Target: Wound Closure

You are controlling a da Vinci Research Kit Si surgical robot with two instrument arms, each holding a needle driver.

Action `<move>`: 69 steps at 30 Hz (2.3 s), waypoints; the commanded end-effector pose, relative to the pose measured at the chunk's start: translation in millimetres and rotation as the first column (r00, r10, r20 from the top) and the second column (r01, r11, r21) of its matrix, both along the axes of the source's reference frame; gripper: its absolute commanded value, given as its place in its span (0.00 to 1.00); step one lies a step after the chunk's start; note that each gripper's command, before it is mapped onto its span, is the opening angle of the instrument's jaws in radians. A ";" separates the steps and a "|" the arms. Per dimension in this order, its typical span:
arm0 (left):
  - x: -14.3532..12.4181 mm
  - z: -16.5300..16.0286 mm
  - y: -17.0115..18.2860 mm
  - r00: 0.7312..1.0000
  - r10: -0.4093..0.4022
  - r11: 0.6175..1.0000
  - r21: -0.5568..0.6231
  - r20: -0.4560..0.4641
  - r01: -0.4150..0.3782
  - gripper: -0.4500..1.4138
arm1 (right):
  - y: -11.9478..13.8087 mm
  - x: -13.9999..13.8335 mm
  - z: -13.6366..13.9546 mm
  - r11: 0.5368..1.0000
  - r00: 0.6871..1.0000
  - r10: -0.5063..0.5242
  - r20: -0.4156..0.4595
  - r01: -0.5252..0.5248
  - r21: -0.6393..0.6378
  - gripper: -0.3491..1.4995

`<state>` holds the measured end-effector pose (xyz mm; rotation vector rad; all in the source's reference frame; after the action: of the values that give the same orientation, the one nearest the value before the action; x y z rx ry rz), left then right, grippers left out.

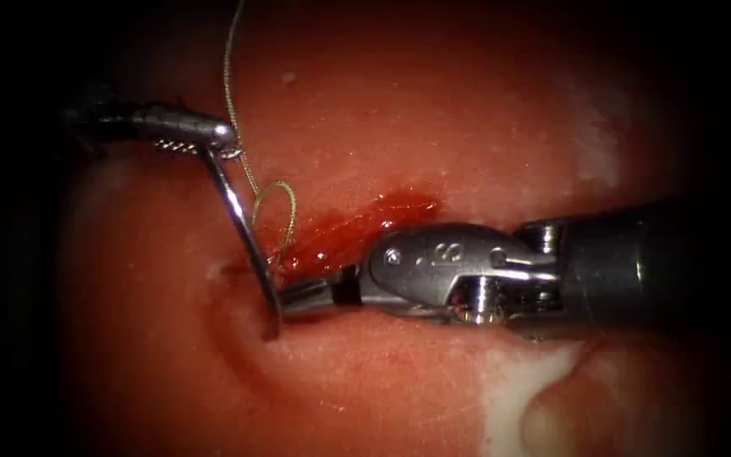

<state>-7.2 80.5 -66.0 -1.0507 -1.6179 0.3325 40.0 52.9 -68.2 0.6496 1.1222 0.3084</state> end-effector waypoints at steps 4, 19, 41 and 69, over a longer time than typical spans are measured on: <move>1.1 -2.5 2.3 1.000 -0.012 0.999 -0.038 0.007 0.013 0.05 | -0.2 0.6 0.3 1.000 1.000 -0.003 -0.001 0.003 -0.002 0.00; 2.6 -7.1 1.7 0.860 -0.344 0.217 -0.923 -0.377 -0.318 0.05 | -0.2 0.3 0.7 1.000 1.000 -0.005 -0.001 0.005 -0.004 0.00; 2.1 -8.4 -0.5 0.642 -0.575 -0.106 -0.732 -0.507 -0.673 0.05 | 1.3 0.1 -0.6 1.000 1.000 -0.003 -0.005 0.003 0.012 0.36; 4.5 -11.2 -8.5 0.684 -0.572 -0.163 -0.754 -0.453 -0.636 0.05 | -2.2 -1.1 1.1 0.984 0.992 0.044 0.116 -0.063 0.169 0.36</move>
<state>-1.8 72.3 -78.3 -1.6074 -0.0973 2.1799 38.2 50.8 -67.4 0.7426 1.0118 0.4884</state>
